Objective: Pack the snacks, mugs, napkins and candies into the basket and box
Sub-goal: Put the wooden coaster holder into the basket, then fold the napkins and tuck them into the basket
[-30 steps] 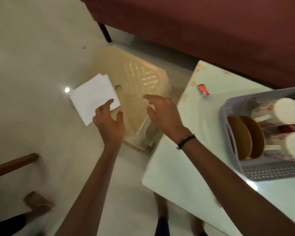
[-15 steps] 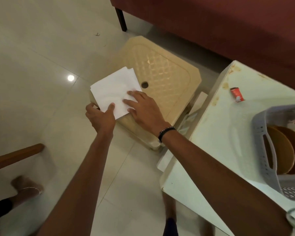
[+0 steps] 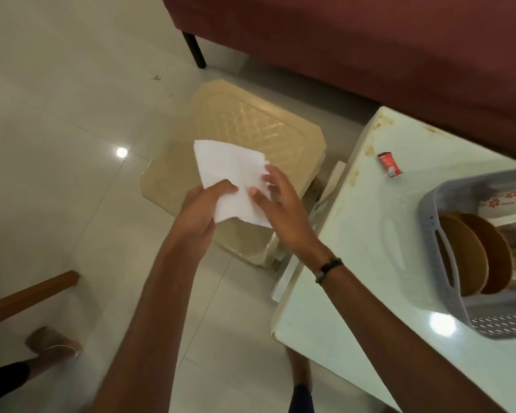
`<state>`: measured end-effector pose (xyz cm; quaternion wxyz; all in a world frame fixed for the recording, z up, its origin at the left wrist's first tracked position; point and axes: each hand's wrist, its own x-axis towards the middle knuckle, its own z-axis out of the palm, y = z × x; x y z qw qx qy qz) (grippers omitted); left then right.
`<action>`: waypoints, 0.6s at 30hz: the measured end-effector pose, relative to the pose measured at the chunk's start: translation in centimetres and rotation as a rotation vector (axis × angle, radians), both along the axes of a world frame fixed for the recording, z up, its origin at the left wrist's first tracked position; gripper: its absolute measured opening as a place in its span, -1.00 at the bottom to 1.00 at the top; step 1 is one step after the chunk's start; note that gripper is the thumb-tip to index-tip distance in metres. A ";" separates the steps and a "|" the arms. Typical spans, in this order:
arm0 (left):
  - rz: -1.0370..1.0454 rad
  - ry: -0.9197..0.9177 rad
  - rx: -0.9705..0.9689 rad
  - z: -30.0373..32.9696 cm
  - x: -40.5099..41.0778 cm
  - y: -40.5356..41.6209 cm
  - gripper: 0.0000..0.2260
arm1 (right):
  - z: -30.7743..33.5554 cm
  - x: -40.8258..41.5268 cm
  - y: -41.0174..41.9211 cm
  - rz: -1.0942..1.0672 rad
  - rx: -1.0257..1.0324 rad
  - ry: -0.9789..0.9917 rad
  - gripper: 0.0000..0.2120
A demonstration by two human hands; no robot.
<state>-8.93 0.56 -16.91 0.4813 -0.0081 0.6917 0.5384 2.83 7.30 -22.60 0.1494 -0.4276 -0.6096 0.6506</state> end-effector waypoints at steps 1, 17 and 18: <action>-0.027 -0.045 0.026 0.6 1.3 0.4 -0.77 | 0.9 1.6 0.6 -0.095 -0.164 0.017 -0.45; -0.368 0.224 -0.048 1.7 30.7 8.2 -0.80 | 7.8 32.6 7.8 -0.368 0.001 -0.384 -0.72; -0.379 0.336 -0.064 1.6 32.3 9.0 -0.81 | 7.5 33.6 8.5 -0.336 0.129 -0.497 -0.67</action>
